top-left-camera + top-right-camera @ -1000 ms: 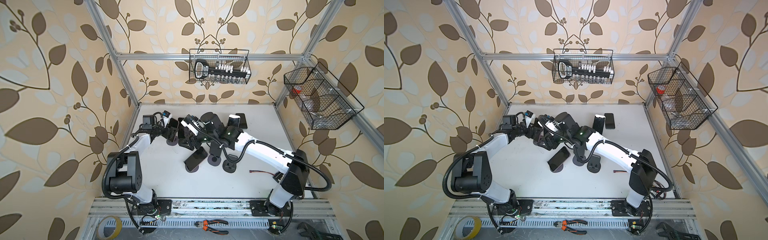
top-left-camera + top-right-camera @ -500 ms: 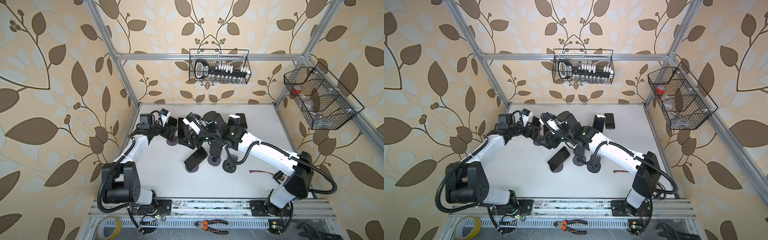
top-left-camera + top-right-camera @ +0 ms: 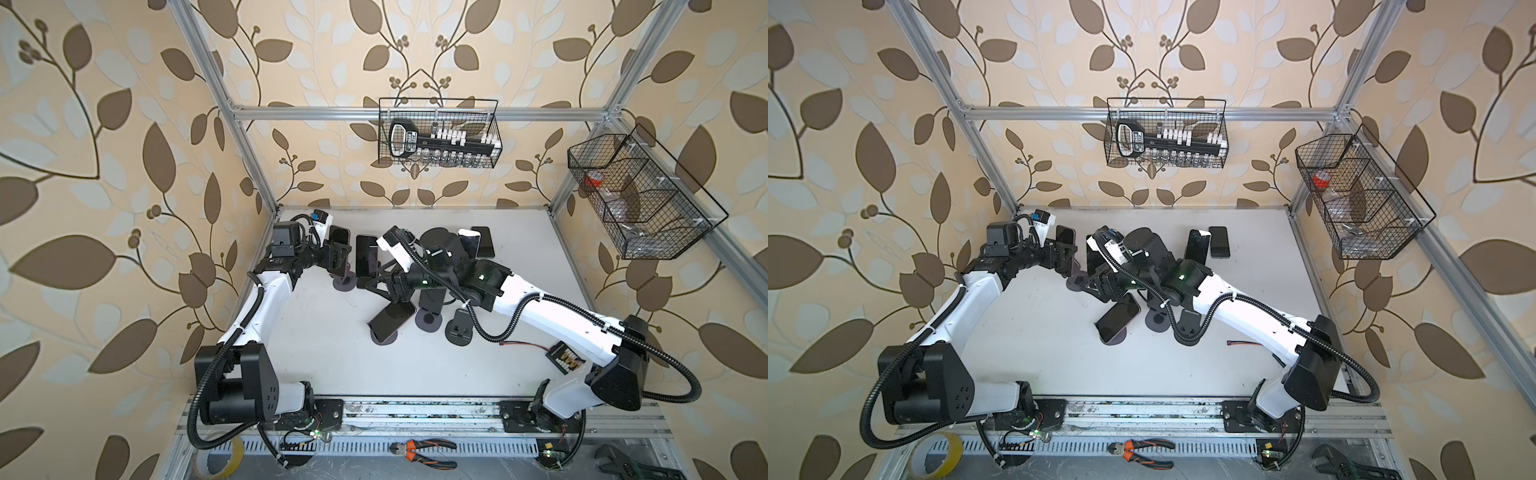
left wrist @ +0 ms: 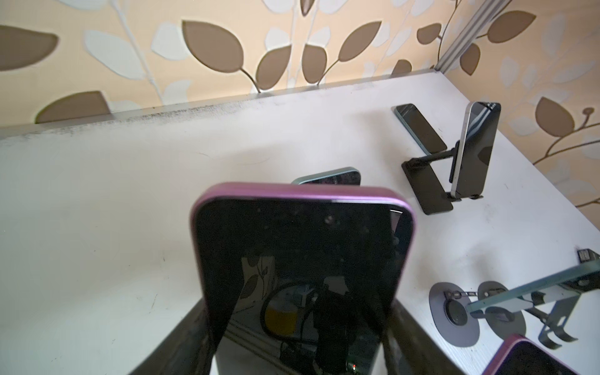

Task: Remove the phone from the phone stand

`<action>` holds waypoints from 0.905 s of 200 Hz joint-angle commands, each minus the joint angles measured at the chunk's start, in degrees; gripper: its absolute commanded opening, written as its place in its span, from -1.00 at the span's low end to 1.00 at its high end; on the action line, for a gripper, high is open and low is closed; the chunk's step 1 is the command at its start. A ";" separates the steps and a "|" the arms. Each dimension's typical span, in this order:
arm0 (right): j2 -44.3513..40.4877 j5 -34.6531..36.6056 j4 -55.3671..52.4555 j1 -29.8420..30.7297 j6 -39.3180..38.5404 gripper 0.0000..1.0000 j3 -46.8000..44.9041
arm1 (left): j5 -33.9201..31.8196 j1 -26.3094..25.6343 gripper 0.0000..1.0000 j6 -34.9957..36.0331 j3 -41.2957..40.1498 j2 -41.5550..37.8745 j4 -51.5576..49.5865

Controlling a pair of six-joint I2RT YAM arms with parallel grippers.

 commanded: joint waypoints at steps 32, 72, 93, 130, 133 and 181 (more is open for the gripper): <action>-3.54 1.29 1.75 1.12 1.52 0.33 -3.39 | -4.81 0.41 -1.00 -7.43 2.44 -6.90 -3.62; -4.75 1.87 2.45 1.21 1.88 0.33 -4.83 | -9.64 0.49 -1.00 -12.61 3.69 -8.72 -7.37; -5.15 1.80 2.07 1.24 2.22 0.33 -4.99 | -12.35 0.43 -1.00 -14.25 5.33 -8.41 -9.50; -3.41 1.69 -1.31 1.23 0.83 0.33 -1.07 | -16.58 0.48 -1.00 -14.68 10.16 -5.48 -13.22; -3.05 1.46 -1.61 1.18 0.64 0.33 -0.58 | -16.85 0.48 -1.00 -14.67 10.55 -5.24 -13.34; 1.24 1.07 -5.97 0.09 -3.34 0.34 7.03 | -22.26 0.49 -1.00 -14.30 17.87 1.54 -14.82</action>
